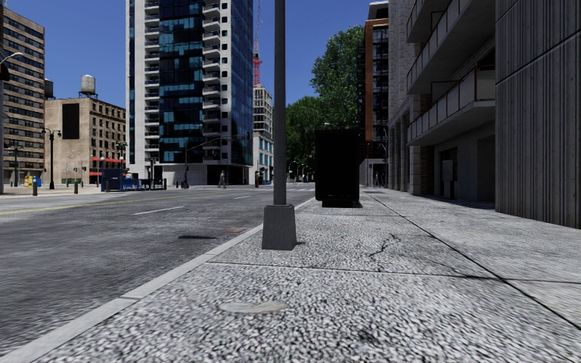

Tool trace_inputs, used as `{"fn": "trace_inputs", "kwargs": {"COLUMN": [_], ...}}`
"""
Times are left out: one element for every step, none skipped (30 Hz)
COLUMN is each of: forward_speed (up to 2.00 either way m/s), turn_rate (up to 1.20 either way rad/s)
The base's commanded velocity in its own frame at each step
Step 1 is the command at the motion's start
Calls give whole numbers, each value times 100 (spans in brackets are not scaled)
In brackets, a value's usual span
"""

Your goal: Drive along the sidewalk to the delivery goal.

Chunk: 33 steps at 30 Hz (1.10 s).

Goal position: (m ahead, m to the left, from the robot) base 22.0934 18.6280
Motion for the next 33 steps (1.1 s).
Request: {"fn": "trace_inputs", "kwargs": {"forward_speed": [0,0,0,0,0,0,0,0,0,0,0,0,0,0,0,0,0,0,0,0,0,0,0,0,0,0,0,0,0,0,44,44,53], "turn_rate": [0,0,0,0,0,0,0,0,0,0,0,0,0,0,0,0,0,0,0,0,0,0,0,0,0,0,0,0,0,0,0,0,0]}}
